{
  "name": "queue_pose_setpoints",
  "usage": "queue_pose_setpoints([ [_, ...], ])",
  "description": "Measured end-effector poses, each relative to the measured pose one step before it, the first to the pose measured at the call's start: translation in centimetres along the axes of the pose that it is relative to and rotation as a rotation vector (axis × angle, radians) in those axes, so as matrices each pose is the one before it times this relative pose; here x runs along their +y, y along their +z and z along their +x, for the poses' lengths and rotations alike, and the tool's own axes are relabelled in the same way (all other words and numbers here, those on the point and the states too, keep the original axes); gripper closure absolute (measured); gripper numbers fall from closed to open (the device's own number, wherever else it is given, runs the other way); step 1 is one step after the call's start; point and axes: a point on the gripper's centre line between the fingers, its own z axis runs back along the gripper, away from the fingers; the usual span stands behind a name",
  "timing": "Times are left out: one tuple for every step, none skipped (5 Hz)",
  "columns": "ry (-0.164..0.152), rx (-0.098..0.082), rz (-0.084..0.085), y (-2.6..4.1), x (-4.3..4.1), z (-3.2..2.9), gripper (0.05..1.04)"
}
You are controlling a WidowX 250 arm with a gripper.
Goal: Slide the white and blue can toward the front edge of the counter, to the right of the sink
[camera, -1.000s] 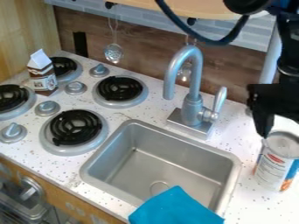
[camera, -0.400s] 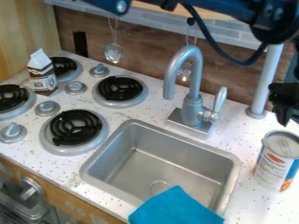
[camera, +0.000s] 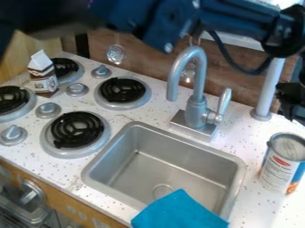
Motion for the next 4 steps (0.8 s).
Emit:
queue_pose_setpoints([
  [0.0154, -0.0159, 0.0117, -0.867, -0.061, 0.883, 0.085],
  [0.0024, 0.0174, 0.0225, -1.441, 0.05, 0.277, 0.085],
  [-0.0002, 0.0206, 0.0222, -1.378, 0.121, -0.096, 0.085],
  [0.0015, 0.0225, 0.0098, -0.77, 0.048, -0.339, 0.085],
])
